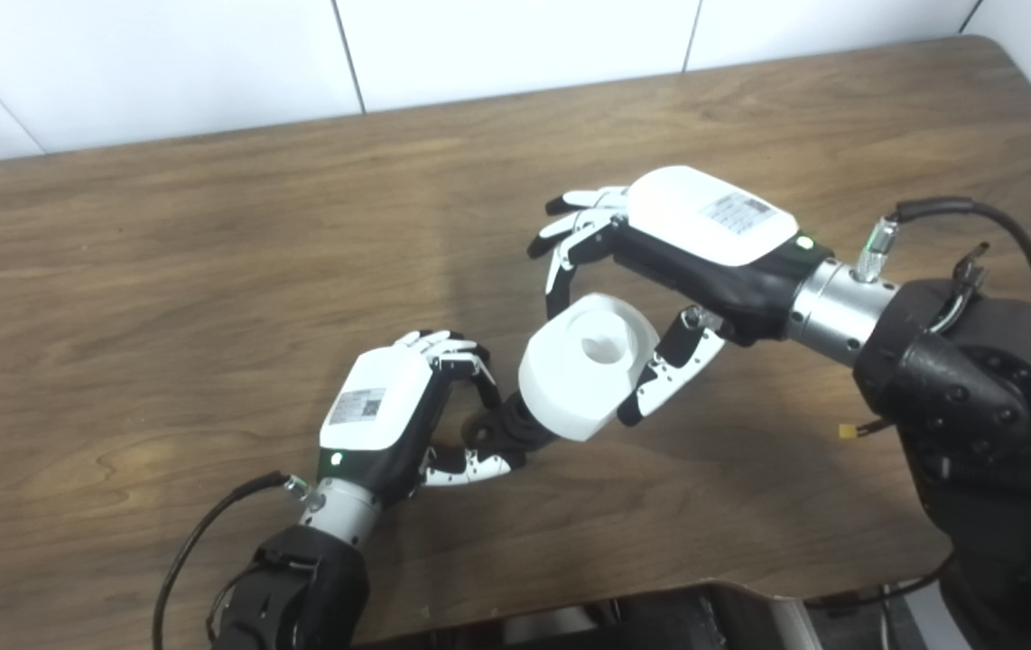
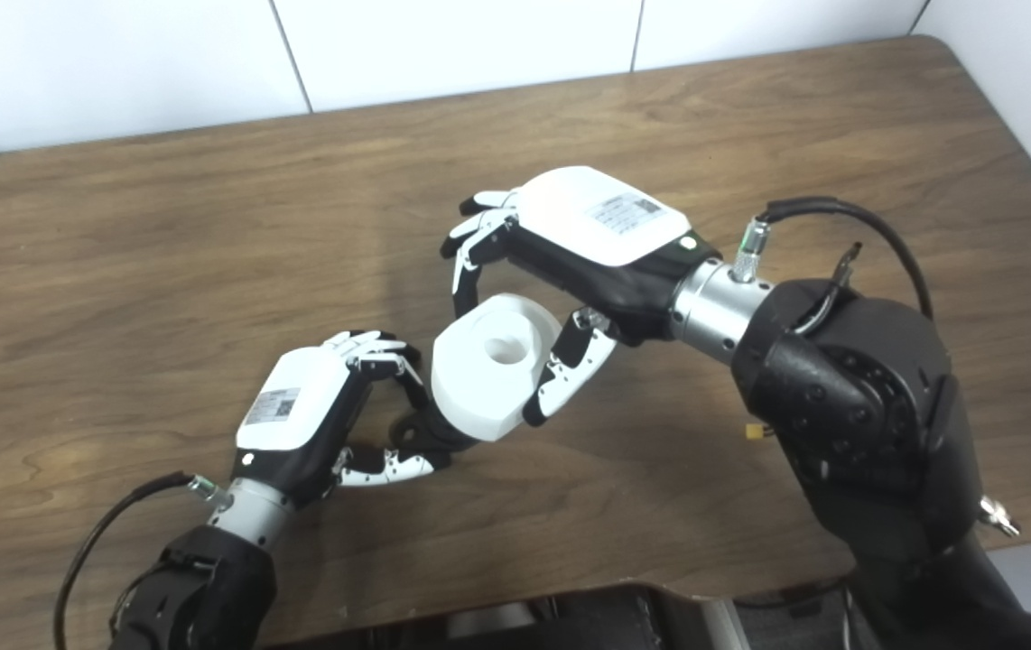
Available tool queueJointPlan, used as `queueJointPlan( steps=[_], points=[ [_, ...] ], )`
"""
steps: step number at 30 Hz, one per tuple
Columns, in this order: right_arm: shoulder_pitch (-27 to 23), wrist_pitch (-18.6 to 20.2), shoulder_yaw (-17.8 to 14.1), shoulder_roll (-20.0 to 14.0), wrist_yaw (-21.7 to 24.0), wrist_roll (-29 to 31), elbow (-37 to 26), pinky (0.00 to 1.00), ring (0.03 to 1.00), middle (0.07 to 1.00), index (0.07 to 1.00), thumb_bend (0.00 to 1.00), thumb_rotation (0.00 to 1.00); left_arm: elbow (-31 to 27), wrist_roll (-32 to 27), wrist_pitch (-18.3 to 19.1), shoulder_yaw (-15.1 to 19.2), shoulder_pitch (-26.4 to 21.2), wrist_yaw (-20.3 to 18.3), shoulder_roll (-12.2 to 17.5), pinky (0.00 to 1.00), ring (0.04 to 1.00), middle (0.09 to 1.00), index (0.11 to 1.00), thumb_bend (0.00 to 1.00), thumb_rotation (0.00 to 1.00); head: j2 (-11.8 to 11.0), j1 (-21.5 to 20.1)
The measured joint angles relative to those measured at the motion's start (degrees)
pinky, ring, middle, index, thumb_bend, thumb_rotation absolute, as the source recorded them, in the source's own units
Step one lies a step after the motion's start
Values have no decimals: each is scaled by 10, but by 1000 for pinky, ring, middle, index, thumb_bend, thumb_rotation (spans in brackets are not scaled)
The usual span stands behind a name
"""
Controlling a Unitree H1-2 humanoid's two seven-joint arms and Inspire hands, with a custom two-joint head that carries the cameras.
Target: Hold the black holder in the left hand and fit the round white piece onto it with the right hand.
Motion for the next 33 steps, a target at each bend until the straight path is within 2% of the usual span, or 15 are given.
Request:
queueJointPlan(
  steps=[19, 27, 33],
  points=[
    [6, -55, 34, 31, -16, -28, 42, 917, 929, 804, 483, 521, 148, -6, 5, 12, -3, -2, -13, -4, 914, 855, 779, 486, 516, 53, 1, 0],
    [5, -65, 41, 53, -16, -42, 49, 911, 936, 803, 483, 521, 149, -7, 5, 13, -4, -2, -14, -4, 913, 856, 779, 486, 516, 52, 2, -1],
    [5, -65, 45, 56, -13, -50, 49, 899, 929, 803, 484, 520, 149, -8, 5, 14, -5, -2, -15, -4, 912, 856, 779, 486, 516, 53, 3, 0]
  ],
)
